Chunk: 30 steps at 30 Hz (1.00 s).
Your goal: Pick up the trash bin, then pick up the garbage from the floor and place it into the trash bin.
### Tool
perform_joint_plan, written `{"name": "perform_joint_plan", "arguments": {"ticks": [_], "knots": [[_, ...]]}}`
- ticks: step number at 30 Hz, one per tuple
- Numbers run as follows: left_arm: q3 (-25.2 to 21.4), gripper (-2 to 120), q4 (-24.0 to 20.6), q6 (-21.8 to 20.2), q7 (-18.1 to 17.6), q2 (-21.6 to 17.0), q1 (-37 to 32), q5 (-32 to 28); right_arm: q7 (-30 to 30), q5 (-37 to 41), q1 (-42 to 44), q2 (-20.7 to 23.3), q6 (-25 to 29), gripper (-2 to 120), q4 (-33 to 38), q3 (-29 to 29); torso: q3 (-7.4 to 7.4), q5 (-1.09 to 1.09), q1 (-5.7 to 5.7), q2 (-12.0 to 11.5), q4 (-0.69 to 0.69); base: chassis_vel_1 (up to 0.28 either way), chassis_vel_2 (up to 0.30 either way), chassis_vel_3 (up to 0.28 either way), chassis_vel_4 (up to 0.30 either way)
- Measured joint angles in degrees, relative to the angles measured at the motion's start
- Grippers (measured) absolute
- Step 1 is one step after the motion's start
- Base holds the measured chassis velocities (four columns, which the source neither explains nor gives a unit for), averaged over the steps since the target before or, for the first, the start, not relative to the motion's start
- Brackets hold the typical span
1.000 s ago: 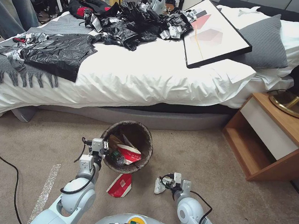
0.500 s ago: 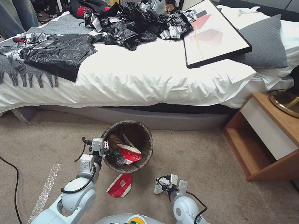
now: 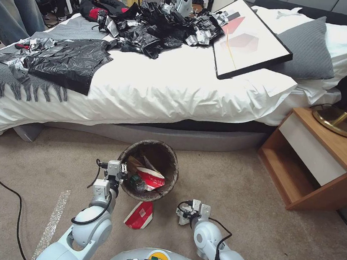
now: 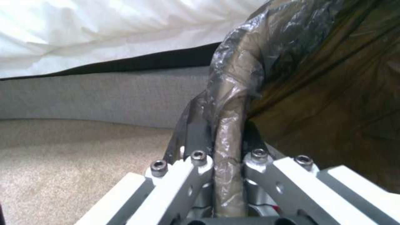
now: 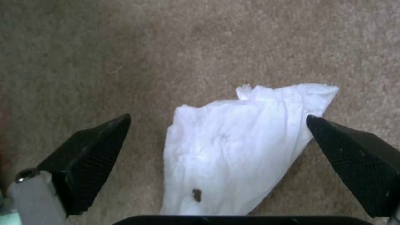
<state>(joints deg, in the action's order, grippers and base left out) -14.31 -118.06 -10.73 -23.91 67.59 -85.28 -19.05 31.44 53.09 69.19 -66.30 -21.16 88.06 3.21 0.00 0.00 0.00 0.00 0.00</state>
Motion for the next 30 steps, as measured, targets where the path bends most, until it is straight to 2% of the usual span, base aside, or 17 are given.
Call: {"name": "perform_joint_plan", "arguments": {"ticks": [16, 30], "knots": [[0.4, 0, 0.0, 0.0, 0.0, 0.1, 0.3, 0.0, 1.8, 0.9, -1.9, -1.2, -1.6, 100, -1.9, -0.3, 0.00, 0.00, 0.00, 0.0, -0.01, 0.000, 0.000, 0.000, 0.000], [0.1, 0, -0.3, -0.1, -0.1, -0.2, 0.4, -0.5, 5.3, 5.2, -2.9, -1.1, -6.6, 100, -2.0, -0.1, 0.00, 0.00, 0.00, 0.0, 0.00, 0.000, 0.000, 0.000, 0.000]]}}
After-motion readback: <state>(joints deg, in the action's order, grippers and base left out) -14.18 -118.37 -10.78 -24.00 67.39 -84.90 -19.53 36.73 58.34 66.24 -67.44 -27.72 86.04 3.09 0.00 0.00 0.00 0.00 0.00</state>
